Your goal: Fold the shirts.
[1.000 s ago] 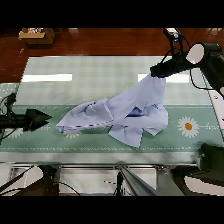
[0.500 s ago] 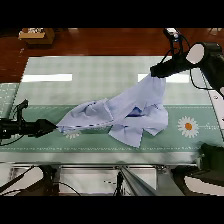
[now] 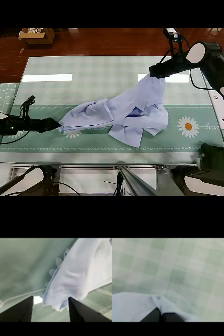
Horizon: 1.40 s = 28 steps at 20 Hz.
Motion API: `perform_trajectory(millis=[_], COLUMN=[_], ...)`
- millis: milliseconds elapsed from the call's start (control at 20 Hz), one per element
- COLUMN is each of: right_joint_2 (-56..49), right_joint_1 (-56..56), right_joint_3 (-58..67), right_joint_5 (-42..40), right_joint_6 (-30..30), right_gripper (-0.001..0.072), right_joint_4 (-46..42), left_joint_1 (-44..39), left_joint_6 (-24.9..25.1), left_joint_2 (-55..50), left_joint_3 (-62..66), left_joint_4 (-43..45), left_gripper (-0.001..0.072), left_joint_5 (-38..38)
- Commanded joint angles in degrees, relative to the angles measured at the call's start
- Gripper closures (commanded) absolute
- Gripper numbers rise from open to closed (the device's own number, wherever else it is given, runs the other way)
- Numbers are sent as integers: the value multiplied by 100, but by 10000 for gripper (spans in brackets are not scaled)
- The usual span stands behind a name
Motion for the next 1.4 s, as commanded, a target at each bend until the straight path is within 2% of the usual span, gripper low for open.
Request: perform_trajectory(millis=[0, 150, 300, 400, 550, 700, 900, 950, 1000, 1150, 1350], right_joint_2=[0, 0, 0, 0, 0, 0, 0, 0, 0, 0, 0], right_joint_1=[2, 2, 2, 2, 2, 2, 2, 2, 2, 2, 2], right_joint_3=[-2, -2, -2, -2, -2, -2, -2, -2, -2, -2, -2], right_joint_5=[17, 74, 74, 94, 111, 103, 103, 103, 103, 103, 103], right_joint_6=[2, 4, 4, 4, 2, -2, -2, -4, -7, -28, -76], right_gripper=[687, 686, 686, 686, 686, 686, 686, 686, 686, 686, 687], right_joint_4=[26, 28, 26, 37, 35, 24, 24, 24, 22, 20, 20], left_joint_1=[-129, -127, -136, -144, -483, -1576, -3698, -4098, -4435, -5088, -5278], left_joint_6=[35, -22, -337, -719, -1123, -1617, -2378, -2546, -2667, -2973, -3084], left_joint_2=[111, 695, 1165, 1290, 1344, 1318, 997, 778, 511, -492, -1537], left_joint_3=[94, 391, 664, 756, 822, 822, 903, 994, 1130, 1753, 2618], left_joint_4=[-699, -1515, -1506, -1515, -1517, -1512, -1506, -1506, -1506, -1506, -1508], left_gripper=[177, 179, 179, 179, 179, 179, 179, 178, 173, 34, 33], left_joint_5=[-160, -245, -387, -584, -656, -17, 1893, 2173, 2317, 2330, 1904])
